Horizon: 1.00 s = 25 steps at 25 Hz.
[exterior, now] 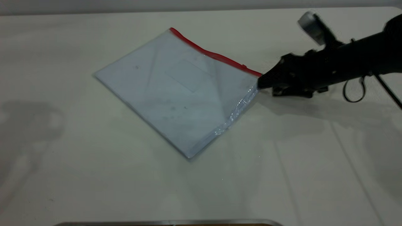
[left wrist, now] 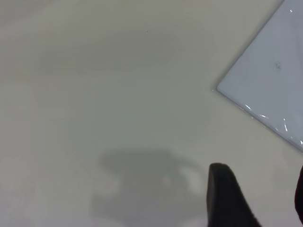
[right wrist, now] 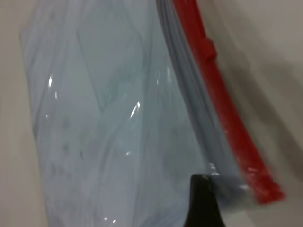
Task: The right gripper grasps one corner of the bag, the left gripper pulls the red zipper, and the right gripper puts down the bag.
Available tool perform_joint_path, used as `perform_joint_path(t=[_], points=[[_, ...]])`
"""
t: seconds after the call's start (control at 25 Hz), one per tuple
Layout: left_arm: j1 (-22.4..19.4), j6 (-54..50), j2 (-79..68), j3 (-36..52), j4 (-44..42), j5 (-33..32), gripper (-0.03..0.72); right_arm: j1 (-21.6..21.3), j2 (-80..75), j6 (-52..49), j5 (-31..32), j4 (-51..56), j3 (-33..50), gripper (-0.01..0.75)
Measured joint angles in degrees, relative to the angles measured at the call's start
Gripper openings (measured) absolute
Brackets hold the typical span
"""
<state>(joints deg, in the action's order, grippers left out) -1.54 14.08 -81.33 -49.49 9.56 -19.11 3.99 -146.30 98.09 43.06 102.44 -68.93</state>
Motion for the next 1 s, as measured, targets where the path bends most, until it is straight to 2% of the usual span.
perform_joint_path(t=[0.24, 0.36, 0.4, 0.44, 0.52, 0.56, 0.6, 0.72, 0.8, 0.92, 1.0], points=[[0.0, 0.0, 0.0, 0.0, 0.0, 0.0, 0.417, 3.4, -1.5, -1.1, 0.9, 0.1, -3.4, 0.554], [0.0, 0.0, 0.0, 0.0, 0.0, 0.0, 0.417, 5.1, -1.7, -1.2, 0.5, 0.1, -4.6, 0.493], [0.0, 0.0, 0.0, 0.0, 0.0, 0.0, 0.417, 5.6, -1.7, -1.2, 0.7, 0.0, -4.8, 0.437], [0.0, 0.0, 0.0, 0.0, 0.0, 0.0, 0.417, 5.9, -1.8, -1.2, 1.1, -0.1, -4.9, 0.35], [0.0, 0.0, 0.0, 0.0, 0.0, 0.0, 0.417, 6.3, -1.8, -1.7, 4.0, -0.7, -5.0, 0.14], [0.0, 0.0, 0.0, 0.0, 0.0, -0.1, 0.417, 6.5, -1.8, -2.6, 5.7, -1.1, -5.0, 0.067], [0.0, 0.0, 0.0, 0.0, 0.0, -0.3, 0.417, 6.7, -1.8, -3.5, 7.6, -1.5, -5.1, 0.04], [0.0, 0.0, 0.0, 0.0, 0.5, -0.6, 0.417, 8.1, -1.6, -6.5, 14.2, -6.4, -5.2, 0.035], [0.0, 0.0, -0.2, 0.0, 0.7, -0.6, 0.417, 9.3, -0.5, -10.2, 16.6, -17.6, -5.4, 0.035], [0.0, 0.1, -1.5, 0.0, 0.9, -0.5, 0.417, 8.7, 2.4, -18.1, 15.7, -36.0, -5.4, 0.035], [0.0, 0.1, -3.3, 0.0, 1.6, -0.1, 0.417, 6.5, 4.5, -23.0, 11.7, -43.4, -5.8, 0.035]])
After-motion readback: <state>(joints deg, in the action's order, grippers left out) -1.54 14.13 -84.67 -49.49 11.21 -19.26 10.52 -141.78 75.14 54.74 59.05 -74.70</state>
